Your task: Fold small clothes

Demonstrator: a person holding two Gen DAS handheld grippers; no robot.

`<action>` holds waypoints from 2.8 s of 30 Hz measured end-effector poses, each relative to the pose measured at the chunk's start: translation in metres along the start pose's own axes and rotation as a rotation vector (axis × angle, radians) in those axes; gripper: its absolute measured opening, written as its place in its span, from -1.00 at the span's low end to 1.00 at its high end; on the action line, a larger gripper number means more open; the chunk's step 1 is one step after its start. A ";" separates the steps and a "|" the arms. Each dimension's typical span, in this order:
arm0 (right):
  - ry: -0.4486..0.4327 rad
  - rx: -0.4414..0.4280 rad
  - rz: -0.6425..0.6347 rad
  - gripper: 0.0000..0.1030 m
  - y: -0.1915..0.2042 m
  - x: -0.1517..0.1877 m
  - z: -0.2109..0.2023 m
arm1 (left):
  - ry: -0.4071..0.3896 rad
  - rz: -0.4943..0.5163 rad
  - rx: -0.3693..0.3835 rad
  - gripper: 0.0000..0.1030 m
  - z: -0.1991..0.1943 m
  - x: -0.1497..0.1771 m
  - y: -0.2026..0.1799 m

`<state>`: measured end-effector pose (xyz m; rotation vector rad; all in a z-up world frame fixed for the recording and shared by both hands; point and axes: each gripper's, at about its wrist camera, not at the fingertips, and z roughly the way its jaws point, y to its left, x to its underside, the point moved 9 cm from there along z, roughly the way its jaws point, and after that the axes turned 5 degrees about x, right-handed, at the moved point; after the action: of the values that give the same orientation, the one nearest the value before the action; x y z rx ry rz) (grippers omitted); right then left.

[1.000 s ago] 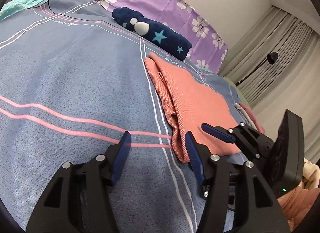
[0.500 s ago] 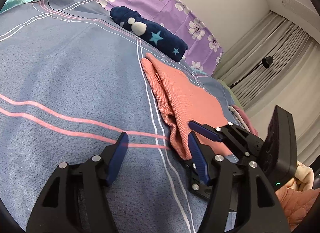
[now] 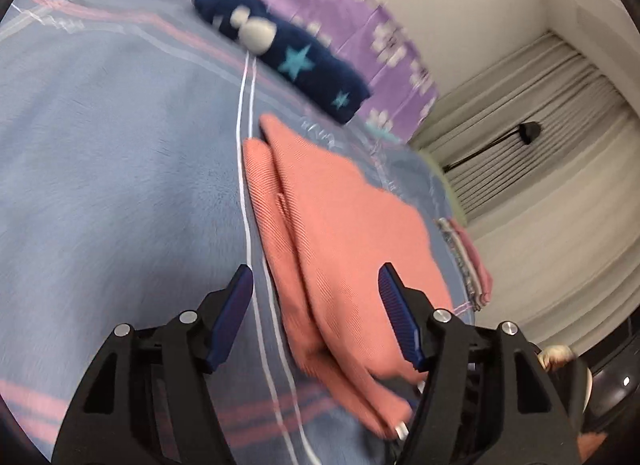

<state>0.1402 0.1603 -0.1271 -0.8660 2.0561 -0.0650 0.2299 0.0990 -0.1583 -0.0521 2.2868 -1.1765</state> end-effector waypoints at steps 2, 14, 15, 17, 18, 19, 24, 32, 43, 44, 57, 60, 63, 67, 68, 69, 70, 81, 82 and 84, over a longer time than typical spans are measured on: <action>0.001 0.008 -0.001 -0.89 0.001 0.002 0.002 | 0.009 0.027 0.012 0.28 0.016 -0.011 -0.002; 0.016 0.026 0.002 -0.87 0.000 0.005 0.008 | 0.041 0.014 0.084 0.27 0.050 -0.030 -0.012; 0.016 0.026 0.003 -0.86 -0.002 0.005 0.008 | 0.037 0.016 0.104 0.27 0.049 -0.029 -0.015; 0.017 0.026 0.008 -0.81 -0.005 0.005 0.009 | 0.029 0.020 0.118 0.27 0.046 -0.028 -0.016; 0.018 0.024 0.013 -0.80 -0.006 0.005 0.010 | 0.025 0.014 0.120 0.27 0.044 -0.028 -0.016; 0.019 0.021 0.019 -0.78 -0.007 0.005 0.010 | 0.019 0.001 0.126 0.27 0.042 -0.030 -0.014; 0.025 0.012 0.035 -0.72 -0.010 0.006 0.013 | 0.002 0.004 0.032 0.27 0.026 -0.034 0.000; -0.022 0.027 0.073 -0.86 -0.019 0.003 0.004 | 0.074 0.083 -0.020 0.29 0.019 -0.018 0.004; -0.136 -0.040 0.390 -0.91 -0.076 0.005 -0.020 | 0.133 0.038 -0.007 0.76 0.033 -0.014 -0.010; -0.131 -0.047 0.389 -0.91 -0.076 0.005 -0.019 | 0.133 0.017 0.003 0.76 0.031 -0.013 -0.010; -0.116 -0.011 0.209 -0.91 -0.040 -0.002 -0.017 | 0.085 -0.077 -0.062 -0.52 0.064 -0.028 -0.002; -0.106 -0.012 0.209 -0.91 -0.040 -0.001 -0.014 | 0.068 -0.109 -0.025 -0.72 0.070 -0.027 0.007; -0.100 -0.020 0.219 -0.90 -0.043 0.000 -0.011 | 0.051 -0.091 -0.003 -0.72 0.068 -0.027 0.007; -0.104 -0.015 0.215 -0.90 -0.044 0.000 -0.012 | 0.049 -0.062 -0.045 -0.72 0.068 -0.029 0.003; -0.107 -0.013 0.215 -0.90 -0.044 0.000 -0.013 | 0.050 -0.053 -0.056 -0.72 0.068 -0.030 0.002; -0.111 -0.013 0.218 -0.90 -0.046 0.000 -0.014 | 0.052 -0.045 -0.068 -0.72 0.068 -0.032 0.001; -0.118 -0.014 0.226 -0.90 -0.048 -0.001 -0.015 | 0.055 -0.038 -0.077 -0.72 0.068 -0.033 -0.001; -0.104 -0.289 0.645 -0.90 -0.097 0.017 -0.029 | 0.052 0.089 -0.175 -0.72 0.066 -0.047 -0.048; -0.107 -0.299 0.661 -0.91 -0.100 0.018 -0.031 | 0.051 0.103 -0.182 -0.72 0.068 -0.048 -0.055; -0.126 -0.312 0.698 -0.91 -0.112 0.021 -0.038 | 0.048 0.116 -0.190 -0.72 0.072 -0.050 -0.065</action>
<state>0.1667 0.0531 -0.0793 -0.2749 2.1666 0.6849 0.2935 0.0198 -0.1189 0.0381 2.4032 -0.9089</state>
